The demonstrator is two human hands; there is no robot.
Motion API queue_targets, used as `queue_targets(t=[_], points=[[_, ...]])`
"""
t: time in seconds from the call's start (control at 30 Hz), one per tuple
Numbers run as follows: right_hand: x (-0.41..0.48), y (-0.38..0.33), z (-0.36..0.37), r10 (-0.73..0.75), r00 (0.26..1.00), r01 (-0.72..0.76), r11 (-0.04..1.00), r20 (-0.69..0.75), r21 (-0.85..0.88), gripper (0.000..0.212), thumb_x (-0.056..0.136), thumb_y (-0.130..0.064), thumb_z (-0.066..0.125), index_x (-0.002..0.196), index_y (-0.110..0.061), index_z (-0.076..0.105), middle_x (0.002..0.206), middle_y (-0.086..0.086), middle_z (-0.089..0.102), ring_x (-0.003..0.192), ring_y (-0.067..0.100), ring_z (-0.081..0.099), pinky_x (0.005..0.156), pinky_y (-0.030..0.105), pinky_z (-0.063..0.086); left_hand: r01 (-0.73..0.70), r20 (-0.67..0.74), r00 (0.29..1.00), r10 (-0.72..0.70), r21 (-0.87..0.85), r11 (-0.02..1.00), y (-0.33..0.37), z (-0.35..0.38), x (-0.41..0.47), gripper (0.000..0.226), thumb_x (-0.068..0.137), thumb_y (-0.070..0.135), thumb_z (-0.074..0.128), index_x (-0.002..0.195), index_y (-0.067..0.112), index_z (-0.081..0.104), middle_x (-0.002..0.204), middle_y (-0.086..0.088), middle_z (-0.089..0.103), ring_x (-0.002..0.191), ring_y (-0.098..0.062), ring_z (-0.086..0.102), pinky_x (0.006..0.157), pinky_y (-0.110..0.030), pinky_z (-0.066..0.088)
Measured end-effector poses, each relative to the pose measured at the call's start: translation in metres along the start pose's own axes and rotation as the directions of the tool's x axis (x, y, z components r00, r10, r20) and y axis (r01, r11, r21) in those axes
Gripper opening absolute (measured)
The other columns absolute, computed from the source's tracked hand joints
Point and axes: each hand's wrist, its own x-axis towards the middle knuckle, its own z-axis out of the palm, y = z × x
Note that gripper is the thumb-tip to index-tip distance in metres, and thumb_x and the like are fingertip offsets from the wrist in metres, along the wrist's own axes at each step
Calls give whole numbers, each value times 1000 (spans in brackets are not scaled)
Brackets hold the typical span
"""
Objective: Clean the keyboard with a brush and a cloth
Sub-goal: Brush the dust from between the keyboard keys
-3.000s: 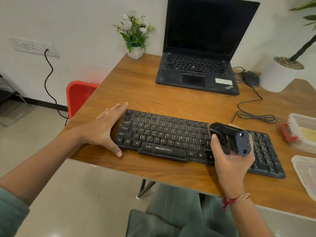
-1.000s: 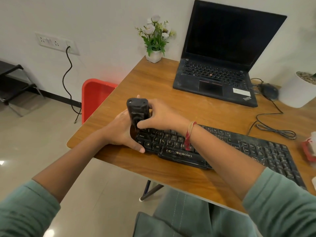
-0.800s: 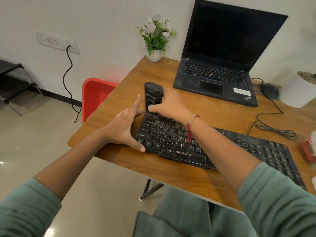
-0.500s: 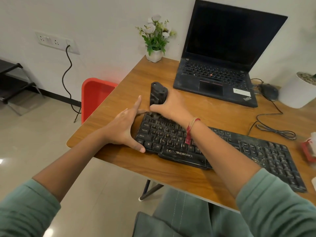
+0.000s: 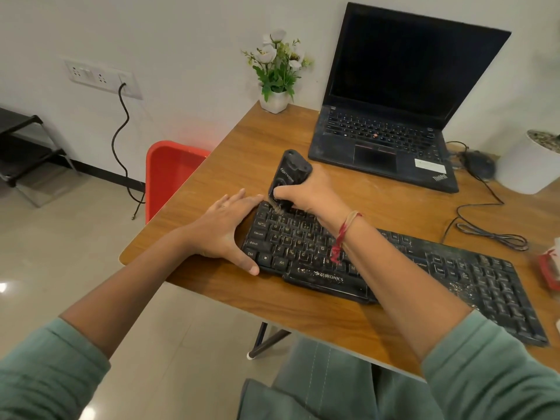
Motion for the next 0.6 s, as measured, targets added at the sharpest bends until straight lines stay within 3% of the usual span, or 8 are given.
queue_targets(t=[0.07, 0.1, 0.2, 0.27, 0.37, 0.43, 0.53, 0.6], points=[[-8, -6, 6, -121, 992, 126, 975, 34, -181, 28, 70, -21, 76, 66, -21, 48, 65, -7, 52, 61, 11, 52, 50, 21, 44, -3, -14, 1000, 3, 0, 1000, -1, 0, 1, 146, 34, 97, 55, 153, 28, 6, 161, 0, 11, 143, -5, -10, 117, -35, -11], [-12, -9, 11, -157, 985, 170, 961, 73, -219, 29, 70, -22, 76, 65, -21, 47, 63, -7, 50, 58, 10, 48, 49, 20, 39, -12, -23, 1000, 12, 8, 1000, -2, 0, 2, 144, 35, 97, 55, 153, 28, 9, 161, 1, 12, 147, -10, -7, 120, -40, -9], [-16, -11, 18, -129, 977, 151, 981, 169, -122, 24, 67, -23, 77, 70, -17, 54, 67, -1, 57, 63, 12, 55, 57, 29, 49, -35, -35, 999, 36, 15, 999, -2, 1, 4, 139, 37, 96, 57, 151, 30, 14, 160, 6, 13, 149, -17, 2, 121, -50, -1], [-10, -10, 7, -111, 987, 132, 970, 113, -205, 25, 70, -25, 76, 70, -20, 51, 71, -4, 57, 65, 8, 54, 59, 27, 50, -6, -7, 1000, 6, 7, 1000, 1, -1, 3, 142, 34, 97, 56, 151, 28, 12, 160, 4, 13, 149, -16, -2, 120, -42, -8], [-3, -6, -12, -174, 983, 140, 902, -49, -408, 31, 71, -25, 73, 63, -24, 43, 65, -10, 49, 60, 5, 47, 50, 21, 36, 25, 19, 1000, -25, -3, 1000, 4, -2, 2, 148, 30, 98, 53, 152, 27, 8, 161, 3, 10, 148, -13, -7, 115, -33, -11], [-3, -2, -11, -126, 992, 114, 939, -15, -324, 26, 69, -24, 74, 67, -21, 48, 69, -7, 54, 64, 10, 52, 56, 26, 46, 29, 21, 999, -29, -5, 1000, 4, -2, 1, 149, 30, 98, 53, 153, 27, 7, 162, 3, 8, 147, -12, -8, 115, -33, -11], [-8, -3, 0, -53, 984, 62, 997, 170, -48, 23, 70, -19, 77, 82, -17, 57, 82, 1, 66, 76, 15, 63, 69, 33, 57, 32, 31, 999, -32, 5, 999, 5, -4, 1, 152, 29, 100, 50, 153, 25, 5, 162, 3, 6, 147, -12, -9, 116, -33, -11], [-6, -6, -2, -73, 982, 86, 994, 175, -72, 23, 71, -20, 77, 79, -18, 56, 78, -1, 63, 73, 15, 62, 63, 28, 54, 34, 34, 999, -34, 5, 999, 7, -4, 0, 154, 27, 101, 49, 153, 24, 5, 162, 3, 5, 147, -11, -9, 115, -32, -11]])
